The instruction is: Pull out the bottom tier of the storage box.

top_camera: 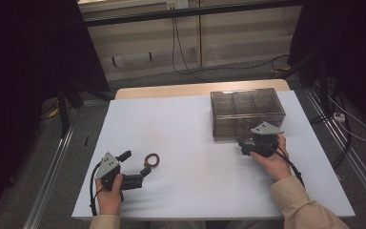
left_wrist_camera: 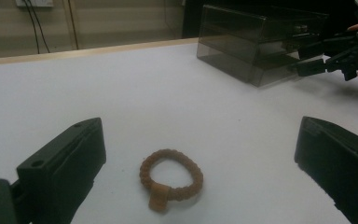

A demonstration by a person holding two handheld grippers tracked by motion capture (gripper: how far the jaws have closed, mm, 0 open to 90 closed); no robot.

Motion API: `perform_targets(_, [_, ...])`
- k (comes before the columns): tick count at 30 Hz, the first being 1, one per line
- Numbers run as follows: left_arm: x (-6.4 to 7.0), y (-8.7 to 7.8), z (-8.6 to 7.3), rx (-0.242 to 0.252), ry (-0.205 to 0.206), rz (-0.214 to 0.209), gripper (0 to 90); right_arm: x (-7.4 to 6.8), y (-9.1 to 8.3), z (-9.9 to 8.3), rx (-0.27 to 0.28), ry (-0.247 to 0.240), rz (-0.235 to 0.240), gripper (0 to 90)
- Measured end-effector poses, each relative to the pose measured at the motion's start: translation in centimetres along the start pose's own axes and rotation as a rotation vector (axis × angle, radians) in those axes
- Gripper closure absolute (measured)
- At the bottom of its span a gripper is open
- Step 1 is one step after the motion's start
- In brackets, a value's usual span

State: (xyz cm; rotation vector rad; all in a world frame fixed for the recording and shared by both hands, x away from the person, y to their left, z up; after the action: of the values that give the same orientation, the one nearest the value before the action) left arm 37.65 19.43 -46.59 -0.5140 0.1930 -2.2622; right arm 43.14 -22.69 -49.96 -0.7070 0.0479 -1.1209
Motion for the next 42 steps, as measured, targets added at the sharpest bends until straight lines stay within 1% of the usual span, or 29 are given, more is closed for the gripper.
perform_targets(3, [0.0, 0.0, 0.0, 0.0, 0.0, 0.0, 2.0, 0.0, 0.0, 0.0, -0.007, -0.006, 0.001, 19.2])
perform_targets(7, [0.0, -0.1, 0.0, 0.0, 0.0, 0.001, 2.0, -0.2, 0.0, -0.1, -0.03, -0.033, -0.011, 21.2])
perform_targets(8, [0.0, -0.1, 0.0, 0.0, 0.002, 0.002, 2.0, -0.3, 0.1, -0.2, -0.033, -0.035, -0.006, 22.3])
perform_targets(9, [0.0, -0.1, 0.0, 0.0, 0.003, 0.003, 2.0, -0.3, 0.1, -0.3, -0.041, -0.033, -0.001, 26.1])
perform_targets(10, [0.0, -0.1, 0.0, 0.001, 0.001, 0.002, 2.0, -0.2, 0.1, -0.3, -0.039, -0.029, 0.0, 27.7])
perform_targets(18, [0.0, -0.1, 0.0, 0.005, -0.005, 0.002, 2.0, -0.2, 0.0, -0.3, -0.039, -0.028, 0.007, 27.9])
perform_targets(24, [0.0, -0.1, 0.0, 0.003, -0.003, 0.003, 2.0, -0.5, -0.3, -0.4, -0.065, -0.071, 0.021, 32.7])
perform_targets(27, [0.0, -0.1, 0.1, 0.005, -0.005, 0.002, 2.0, -0.4, -0.5, -0.5, -0.075, -0.1, 0.033, 36.2])
perform_targets(31, [-0.1, -0.2, 0.1, 0.006, -0.006, 0.004, 2.0, -0.4, -0.7, -0.6, -0.079, -0.106, 0.049, 37.8])
perform_targets(37, [-0.1, -0.2, 0.1, 0.008, -0.009, 0.004, 2.0, -0.6, -1.0, -0.6, -0.082, -0.133, 0.077, 41.6])
perform_targets(42, [-0.1, -0.2, 0.1, 0.009, -0.009, 0.005, 2.0, -0.8, -1.4, -0.6, -0.088, -0.14, 0.102, 44.1])
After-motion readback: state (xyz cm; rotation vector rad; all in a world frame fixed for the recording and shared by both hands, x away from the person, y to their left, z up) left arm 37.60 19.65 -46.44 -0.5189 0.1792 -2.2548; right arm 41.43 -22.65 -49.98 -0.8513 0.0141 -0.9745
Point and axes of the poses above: each handheld gripper's, and its own axes: y roughly forward along the jaws, z roughly out of its top, x roughly to its right, the point moved 6 cm from there along y, roughly forward along the jaws, and after that the axes turned 13 degrees about -y, right-handed, at the moved point
